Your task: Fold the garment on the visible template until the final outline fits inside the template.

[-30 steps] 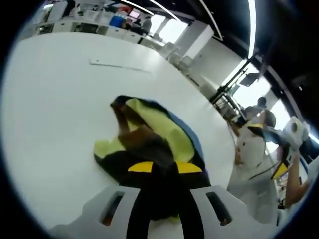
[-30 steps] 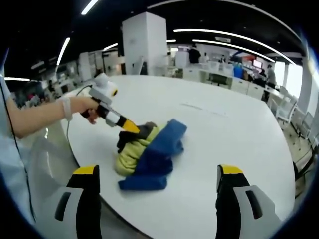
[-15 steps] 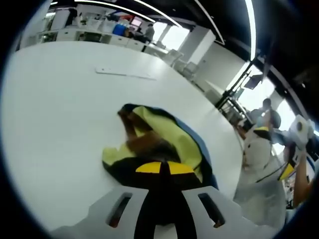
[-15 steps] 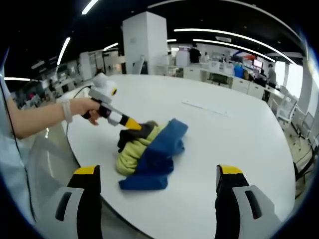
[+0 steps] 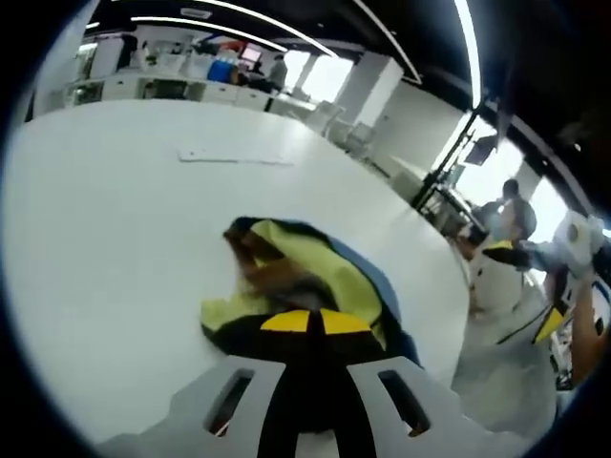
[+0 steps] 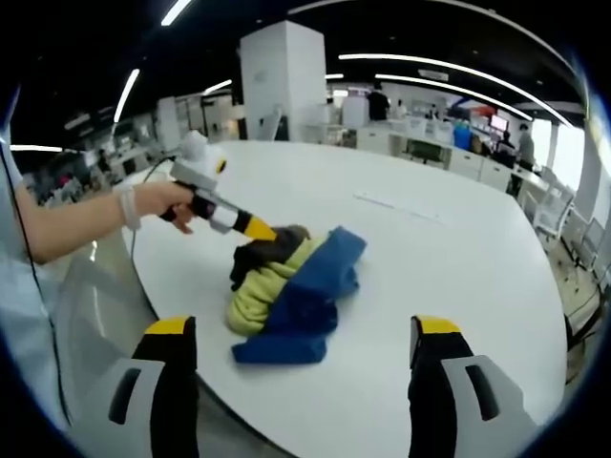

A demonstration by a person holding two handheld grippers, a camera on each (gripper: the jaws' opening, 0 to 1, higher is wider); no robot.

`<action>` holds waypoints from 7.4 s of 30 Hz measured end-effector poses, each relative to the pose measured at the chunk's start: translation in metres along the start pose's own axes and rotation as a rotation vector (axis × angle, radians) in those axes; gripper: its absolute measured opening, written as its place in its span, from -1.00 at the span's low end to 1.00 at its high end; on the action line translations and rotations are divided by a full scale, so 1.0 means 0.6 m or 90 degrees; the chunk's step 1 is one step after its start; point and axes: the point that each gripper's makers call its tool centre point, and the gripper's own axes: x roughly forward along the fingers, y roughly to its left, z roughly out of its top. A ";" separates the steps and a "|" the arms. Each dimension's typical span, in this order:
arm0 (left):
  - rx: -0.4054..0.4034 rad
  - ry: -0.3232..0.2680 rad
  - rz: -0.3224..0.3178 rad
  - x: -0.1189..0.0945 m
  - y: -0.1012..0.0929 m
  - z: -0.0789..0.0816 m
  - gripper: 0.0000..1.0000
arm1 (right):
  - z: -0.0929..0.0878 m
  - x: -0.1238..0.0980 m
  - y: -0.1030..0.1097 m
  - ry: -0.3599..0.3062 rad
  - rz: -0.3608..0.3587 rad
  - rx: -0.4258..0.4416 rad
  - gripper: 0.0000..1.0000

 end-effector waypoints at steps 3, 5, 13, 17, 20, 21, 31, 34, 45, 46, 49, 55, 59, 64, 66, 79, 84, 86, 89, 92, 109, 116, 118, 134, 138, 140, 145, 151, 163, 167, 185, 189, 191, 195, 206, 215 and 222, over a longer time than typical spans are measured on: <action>0.017 -0.002 0.004 -0.006 -0.002 0.005 -1.00 | 0.001 0.002 0.002 -0.001 0.001 -0.001 0.82; 0.027 -0.009 0.008 -0.012 -0.002 0.013 -1.00 | 0.002 0.003 0.005 0.000 0.004 -0.003 0.80; 0.063 -0.031 0.011 -0.034 -0.010 0.036 -1.00 | 0.002 0.009 0.006 -0.002 0.009 -0.003 0.77; 0.071 -0.039 0.010 -0.045 -0.014 0.043 -1.00 | 0.004 0.012 0.010 -0.001 0.016 -0.007 0.74; 0.081 -0.039 0.008 -0.053 -0.019 0.046 -1.00 | 0.008 0.015 0.013 -0.002 0.021 -0.013 0.72; 0.084 -0.039 0.008 -0.055 -0.021 0.046 -1.00 | 0.009 0.015 0.013 -0.003 0.022 -0.013 0.72; 0.102 -0.057 -0.003 -0.086 -0.034 0.066 -1.00 | 0.020 0.017 0.020 -0.004 0.029 -0.028 0.73; 0.107 -0.065 -0.010 -0.095 -0.041 0.070 -1.00 | 0.024 0.017 0.021 -0.007 0.028 -0.031 0.74; 0.132 -0.068 -0.059 -0.126 -0.065 0.072 -1.00 | 0.021 0.012 0.021 -0.002 0.021 -0.036 0.75; 0.132 -0.070 -0.059 -0.128 -0.066 0.073 -1.00 | 0.021 0.012 0.021 -0.002 0.021 -0.036 0.75; 0.139 -0.076 -0.069 -0.135 -0.073 0.077 -1.00 | 0.023 0.011 0.024 -0.002 0.022 -0.039 0.75; 0.161 -0.079 -0.094 -0.147 -0.092 0.084 -1.00 | 0.030 0.008 0.022 -0.005 0.018 -0.045 0.75; 0.162 -0.065 -0.133 -0.151 -0.111 0.072 -1.00 | 0.031 0.006 0.019 -0.005 0.016 -0.048 0.75; 0.179 -0.046 -0.160 -0.158 -0.133 0.056 -1.00 | 0.032 0.003 0.017 -0.008 0.012 -0.046 0.75; 0.186 -0.037 -0.167 -0.159 -0.139 0.050 -1.00 | 0.031 0.003 0.017 -0.007 0.011 -0.047 0.74; 0.199 -0.029 -0.202 -0.165 -0.184 0.022 -1.00 | 0.067 0.003 0.002 -0.031 0.026 -0.086 0.62; 0.196 -0.029 -0.202 -0.167 -0.184 0.020 -1.00 | 0.092 0.023 0.012 -0.045 0.073 -0.097 0.42; 0.195 -0.031 -0.202 -0.168 -0.185 0.019 -1.00 | 0.101 0.030 0.011 -0.045 0.077 -0.107 0.38; 0.193 -0.035 -0.202 -0.169 -0.186 0.019 -1.00 | 0.118 0.046 0.005 -0.052 0.092 -0.115 0.34; 0.191 -0.036 -0.202 -0.170 -0.188 0.017 -1.00 | 0.125 0.066 0.010 -0.044 0.109 -0.120 0.29; 0.178 -0.048 -0.202 -0.174 -0.195 0.012 -1.00 | 0.155 0.145 0.026 -0.018 0.157 -0.175 0.02; 0.172 -0.055 -0.201 -0.174 -0.198 0.010 -1.00 | 0.156 0.167 0.030 0.004 0.168 -0.211 -0.12; 0.170 -0.058 -0.200 -0.175 -0.198 0.011 -1.00 | 0.161 0.173 0.035 0.004 0.175 -0.222 -0.14; 0.161 -0.075 -0.196 -0.181 -0.198 0.015 -1.00 | 0.166 0.231 0.076 0.038 0.232 -0.285 -0.40; 0.159 -0.078 -0.198 -0.183 -0.199 0.017 -1.00 | 0.160 0.243 0.084 0.053 0.244 -0.294 -0.40; 0.162 -0.077 -0.196 -0.183 -0.198 0.016 -1.00 | 0.155 0.250 0.087 0.066 0.245 -0.311 -0.40; 0.160 -0.080 -0.196 -0.183 -0.199 0.016 -1.00 | 0.146 0.268 0.096 0.091 0.257 -0.338 -0.41; 0.160 -0.082 -0.197 -0.185 -0.199 0.018 -1.00 | 0.147 0.283 0.100 0.107 0.267 -0.351 -0.42; 0.158 -0.085 -0.197 -0.190 -0.196 0.017 -1.00 | 0.123 0.304 0.107 0.161 0.290 -0.396 -0.43; 0.153 -0.091 -0.197 -0.191 -0.195 0.020 -1.00 | 0.115 0.313 0.098 0.181 0.279 -0.415 -0.45; 0.152 -0.097 -0.198 -0.192 -0.194 0.025 -1.00 | 0.090 0.334 0.113 0.212 0.293 -0.466 -0.49; 0.150 -0.099 -0.197 -0.191 -0.192 0.025 -1.00 | 0.085 0.338 0.121 0.217 0.300 -0.472 -0.52; 0.148 -0.099 -0.197 -0.191 -0.192 0.025 -1.00 | 0.086 0.342 0.124 0.215 0.301 -0.476 -0.53; 0.148 -0.099 -0.198 -0.191 -0.192 0.025 -1.00 | 0.081 0.349 0.128 0.223 0.304 -0.478 -0.55; 0.146 -0.100 -0.196 -0.193 -0.190 0.025 -1.00 | 0.076 0.372 0.146 0.229 0.315 -0.475 -0.60; 0.143 -0.103 -0.194 -0.193 -0.189 0.026 -1.00 | 0.069 0.380 0.161 0.236 0.327 -0.467 -0.69; 0.143 -0.102 -0.195 -0.194 -0.191 0.025 -1.00 | 0.061 0.380 0.166 0.249 0.335 -0.454 -0.77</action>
